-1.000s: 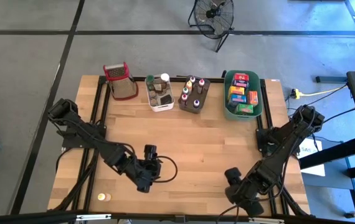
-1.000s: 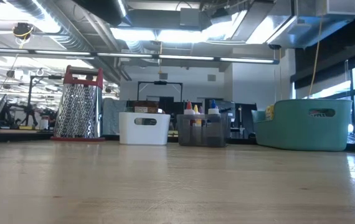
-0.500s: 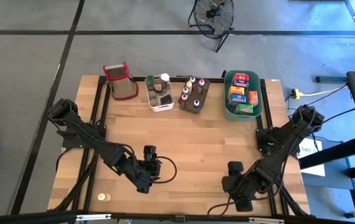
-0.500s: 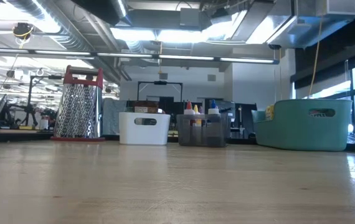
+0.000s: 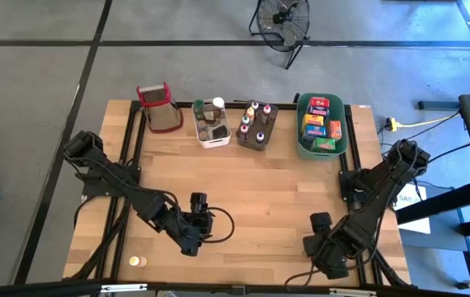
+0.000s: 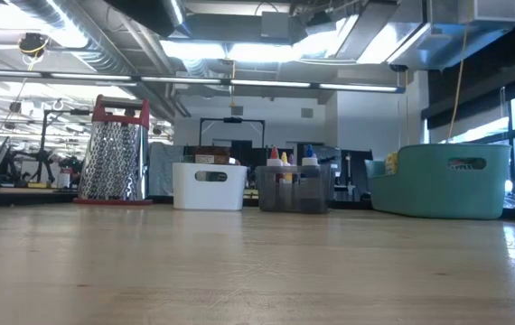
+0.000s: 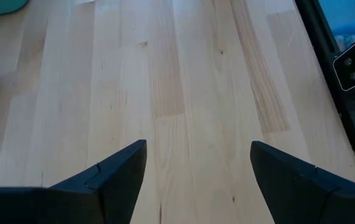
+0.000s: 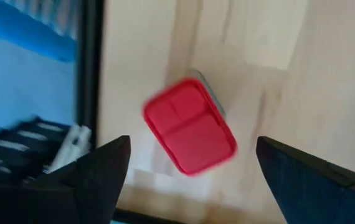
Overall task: Pick & Place Kitchen Items
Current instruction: Put the red seasoning can into the white bin
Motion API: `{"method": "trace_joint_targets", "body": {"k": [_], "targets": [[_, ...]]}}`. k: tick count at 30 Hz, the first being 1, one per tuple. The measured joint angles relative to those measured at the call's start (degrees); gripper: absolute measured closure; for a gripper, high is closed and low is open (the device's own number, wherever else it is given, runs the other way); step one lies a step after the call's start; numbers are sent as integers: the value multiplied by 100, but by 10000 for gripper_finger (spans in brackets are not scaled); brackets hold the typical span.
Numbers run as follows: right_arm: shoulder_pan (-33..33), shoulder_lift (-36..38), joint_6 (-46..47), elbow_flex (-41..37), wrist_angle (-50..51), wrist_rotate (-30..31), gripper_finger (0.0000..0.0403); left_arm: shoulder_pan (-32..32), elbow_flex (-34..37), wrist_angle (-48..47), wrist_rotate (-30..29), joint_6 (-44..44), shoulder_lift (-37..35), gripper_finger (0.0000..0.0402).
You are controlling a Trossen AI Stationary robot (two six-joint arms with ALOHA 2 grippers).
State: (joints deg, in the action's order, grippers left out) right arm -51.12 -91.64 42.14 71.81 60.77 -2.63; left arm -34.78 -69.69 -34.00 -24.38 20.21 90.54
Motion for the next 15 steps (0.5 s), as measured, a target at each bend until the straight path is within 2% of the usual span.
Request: {"method": "trace_joint_targets", "body": {"k": [4, 9, 15], "targets": [[-107, 0, -202, 0, 430, 93, 52, 1, 0, 0, 2, 0, 0, 121], [-156, 0, -330, 0, 505, 83, 52, 1, 0, -2, 46, -14, 0, 119], [-192, 2, -345, -57, 687, -193, 52, -1, 0, -1, 197, -65, 0, 121]]}}
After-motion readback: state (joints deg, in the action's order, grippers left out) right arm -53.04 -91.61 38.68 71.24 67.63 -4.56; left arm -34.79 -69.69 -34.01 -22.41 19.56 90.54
